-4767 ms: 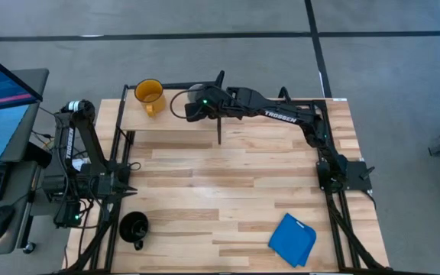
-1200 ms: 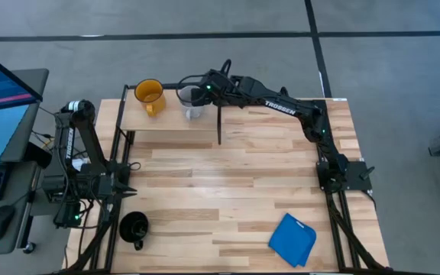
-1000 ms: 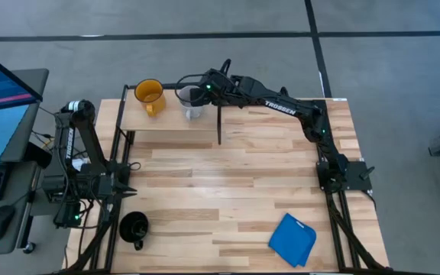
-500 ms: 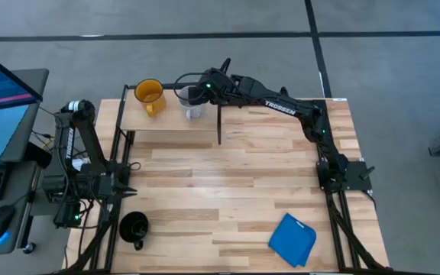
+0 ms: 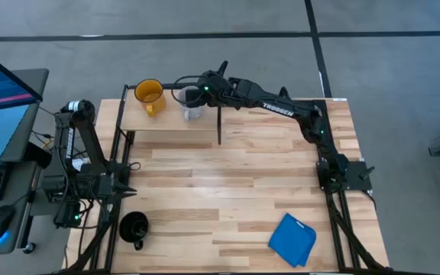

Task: Stack small to large cups/mugs on shelf
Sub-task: Put the gray mug on the shelf

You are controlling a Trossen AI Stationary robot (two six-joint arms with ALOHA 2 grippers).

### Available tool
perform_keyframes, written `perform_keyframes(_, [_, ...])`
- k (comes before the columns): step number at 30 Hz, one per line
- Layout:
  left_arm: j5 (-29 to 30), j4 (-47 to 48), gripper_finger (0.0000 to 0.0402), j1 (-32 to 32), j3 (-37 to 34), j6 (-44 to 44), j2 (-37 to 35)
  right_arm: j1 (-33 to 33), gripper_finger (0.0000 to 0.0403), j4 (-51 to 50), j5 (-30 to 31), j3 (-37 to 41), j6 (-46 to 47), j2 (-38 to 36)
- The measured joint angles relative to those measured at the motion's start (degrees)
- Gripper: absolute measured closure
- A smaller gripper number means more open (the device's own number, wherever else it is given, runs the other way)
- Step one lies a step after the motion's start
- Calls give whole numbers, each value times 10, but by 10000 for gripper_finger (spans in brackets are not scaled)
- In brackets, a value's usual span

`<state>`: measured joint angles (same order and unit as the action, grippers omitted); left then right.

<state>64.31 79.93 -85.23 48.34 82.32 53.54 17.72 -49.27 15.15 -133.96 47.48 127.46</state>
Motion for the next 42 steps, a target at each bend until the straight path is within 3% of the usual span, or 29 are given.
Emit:
perform_keyframes(23, [0, -8, 370, 0, 0, -6, 1, -5, 234, 108, -14, 3, -54, 13])
perform_keyframes(29, [0, -8, 370, 0, 0, -6, 1, -8, 234, 114, 25, -10, -85, 1])
perform_keyframes(33, [0, -8, 370, 0, 0, -6, 1, -6, 234, 60, 60, -12, -85, -31])
perform_keyframes(37, [0, -8, 370, 0, 0, -7, 1, -7, 234, -56, 112, -10, -74, -50])
perform_keyframes(42, [31, -8, 370, 0, 0, -16, 1, -18, 234, -180, 123, -11, -53, -82])
